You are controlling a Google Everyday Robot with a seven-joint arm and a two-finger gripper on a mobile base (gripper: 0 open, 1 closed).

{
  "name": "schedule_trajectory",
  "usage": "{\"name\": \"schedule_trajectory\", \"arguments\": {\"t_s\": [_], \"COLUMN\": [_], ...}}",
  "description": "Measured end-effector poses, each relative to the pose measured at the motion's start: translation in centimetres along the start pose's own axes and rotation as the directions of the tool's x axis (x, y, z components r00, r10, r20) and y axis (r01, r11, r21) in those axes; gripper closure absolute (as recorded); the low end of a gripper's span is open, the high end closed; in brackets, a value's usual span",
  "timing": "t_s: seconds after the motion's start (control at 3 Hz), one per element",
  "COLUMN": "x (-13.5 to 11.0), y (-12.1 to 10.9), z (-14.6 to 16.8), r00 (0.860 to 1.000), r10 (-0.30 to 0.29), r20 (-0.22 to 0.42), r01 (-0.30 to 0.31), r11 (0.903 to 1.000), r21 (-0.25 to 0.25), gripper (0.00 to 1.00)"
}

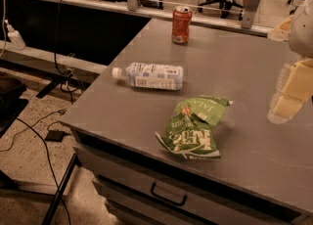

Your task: Place blue plastic bottle upright

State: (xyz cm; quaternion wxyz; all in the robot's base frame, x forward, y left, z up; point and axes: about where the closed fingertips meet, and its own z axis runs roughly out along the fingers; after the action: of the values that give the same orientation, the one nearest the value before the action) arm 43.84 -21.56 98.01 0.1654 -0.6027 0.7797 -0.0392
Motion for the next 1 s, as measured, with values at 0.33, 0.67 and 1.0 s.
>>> {"name": "schedule_trajectory", "arguments": {"t_s": [0.33, 0.67, 1.0], "x": [0.0, -1.2, -3.9], "y": [0.0, -0.7, -2.3], "z": [0.0, 0.5, 1.9], "r00": [1.0, 1.0, 0.998], "r10": [0.0, -0.017, -0.056], "r20": [0.0, 0.013, 0.033], "r01": [0.0, 0.017, 0.057], "r11": [1.0, 0.9998, 0.9978], "r21": [0.0, -0.008, -0.033], "gripper": [0.0, 0.0, 0.0]}}
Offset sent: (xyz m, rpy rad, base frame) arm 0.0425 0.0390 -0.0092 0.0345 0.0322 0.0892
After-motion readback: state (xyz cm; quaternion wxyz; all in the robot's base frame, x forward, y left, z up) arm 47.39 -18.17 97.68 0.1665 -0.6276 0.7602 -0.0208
